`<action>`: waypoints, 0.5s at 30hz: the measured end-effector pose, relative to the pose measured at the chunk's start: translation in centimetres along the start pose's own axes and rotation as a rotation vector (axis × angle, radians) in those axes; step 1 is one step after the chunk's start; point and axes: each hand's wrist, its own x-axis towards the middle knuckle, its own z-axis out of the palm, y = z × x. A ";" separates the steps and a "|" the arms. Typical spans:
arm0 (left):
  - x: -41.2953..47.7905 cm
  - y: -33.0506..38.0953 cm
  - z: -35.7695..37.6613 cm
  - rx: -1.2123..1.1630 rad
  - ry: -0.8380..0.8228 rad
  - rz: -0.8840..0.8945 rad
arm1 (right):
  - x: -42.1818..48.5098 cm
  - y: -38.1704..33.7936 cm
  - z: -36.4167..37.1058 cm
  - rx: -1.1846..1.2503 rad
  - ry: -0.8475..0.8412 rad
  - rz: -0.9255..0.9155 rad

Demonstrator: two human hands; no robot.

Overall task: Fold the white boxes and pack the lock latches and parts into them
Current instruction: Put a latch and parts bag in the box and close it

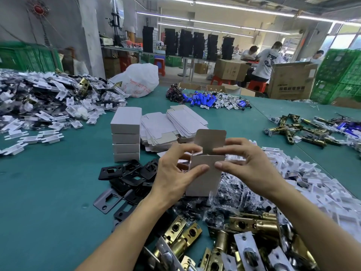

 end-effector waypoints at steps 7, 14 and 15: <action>0.3 0.3 0.2 -0.046 -0.063 -0.099 | 0.2 -0.5 0.1 0.004 -0.079 -0.032; 0.5 0.1 -0.2 -0.129 -0.077 -0.133 | 0.3 -1.8 0.4 0.198 0.015 -0.131; 0.5 0.0 -0.1 -0.134 -0.080 -0.132 | 0.3 -2.0 0.5 0.252 0.025 -0.145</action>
